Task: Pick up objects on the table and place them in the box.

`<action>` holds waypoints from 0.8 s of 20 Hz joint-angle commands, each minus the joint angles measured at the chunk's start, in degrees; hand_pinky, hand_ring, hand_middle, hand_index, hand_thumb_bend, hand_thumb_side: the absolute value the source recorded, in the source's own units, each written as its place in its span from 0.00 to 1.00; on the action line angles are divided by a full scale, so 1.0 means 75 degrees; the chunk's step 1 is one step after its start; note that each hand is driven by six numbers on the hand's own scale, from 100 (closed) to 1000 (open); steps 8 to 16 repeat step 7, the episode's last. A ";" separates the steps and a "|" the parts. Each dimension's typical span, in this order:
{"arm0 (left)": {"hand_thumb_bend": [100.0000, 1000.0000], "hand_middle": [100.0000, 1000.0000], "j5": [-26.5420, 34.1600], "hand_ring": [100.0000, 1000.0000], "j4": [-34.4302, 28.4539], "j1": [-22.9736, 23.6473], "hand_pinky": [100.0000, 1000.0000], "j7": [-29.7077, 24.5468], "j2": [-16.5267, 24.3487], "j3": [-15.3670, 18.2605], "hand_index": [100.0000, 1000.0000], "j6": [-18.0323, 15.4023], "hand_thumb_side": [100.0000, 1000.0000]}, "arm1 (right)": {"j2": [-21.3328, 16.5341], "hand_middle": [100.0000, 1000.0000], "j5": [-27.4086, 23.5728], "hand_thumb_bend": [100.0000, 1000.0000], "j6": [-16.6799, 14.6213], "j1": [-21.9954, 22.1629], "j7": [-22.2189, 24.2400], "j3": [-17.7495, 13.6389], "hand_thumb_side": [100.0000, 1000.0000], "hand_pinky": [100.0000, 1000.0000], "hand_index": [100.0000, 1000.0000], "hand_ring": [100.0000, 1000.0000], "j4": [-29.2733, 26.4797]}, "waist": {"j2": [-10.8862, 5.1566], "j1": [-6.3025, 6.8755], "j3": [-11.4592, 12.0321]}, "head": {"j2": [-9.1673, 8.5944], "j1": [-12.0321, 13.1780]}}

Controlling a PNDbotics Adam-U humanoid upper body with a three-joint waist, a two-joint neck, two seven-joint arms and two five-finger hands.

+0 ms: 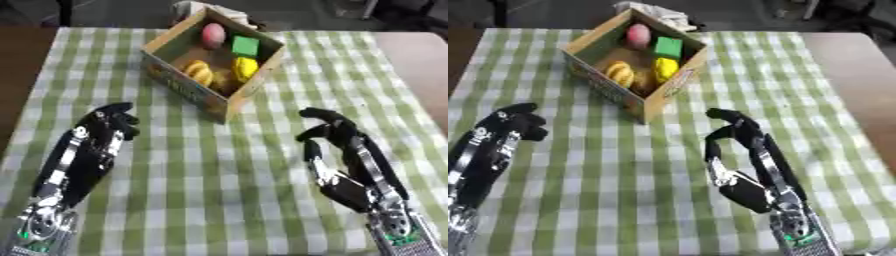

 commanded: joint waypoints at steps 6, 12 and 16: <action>0.00 0.58 -0.0247 0.59 -0.0161 0.0272 0.66 -0.0044 0.0220 -0.0155 0.80 0.0132 0.68 | -0.0181 0.76 -0.0294 0.00 0.0086 0.0120 0.0215 0.0027 0.38 0.69 0.86 0.58 -0.0239 | -0.0346 -0.0002 -0.0044 | 0.0037 0.0062; 0.00 0.58 -0.0253 0.59 -0.0161 0.0312 0.66 -0.0040 0.0241 -0.0177 0.80 0.0170 0.68 | -0.0190 0.76 -0.0279 0.00 0.0093 0.0155 0.0226 0.0038 0.39 0.69 0.86 0.58 -0.0219 | -0.0387 -0.0010 -0.0044 | 0.0037 0.0030; 0.00 0.58 -0.0253 0.59 -0.0161 0.0312 0.66 -0.0040 0.0241 -0.0177 0.80 0.0170 0.68 | -0.0190 0.76 -0.0279 0.00 0.0093 0.0155 0.0226 0.0038 0.39 0.69 0.86 0.58 -0.0219 | -0.0387 -0.0010 -0.0044 | 0.0037 0.0030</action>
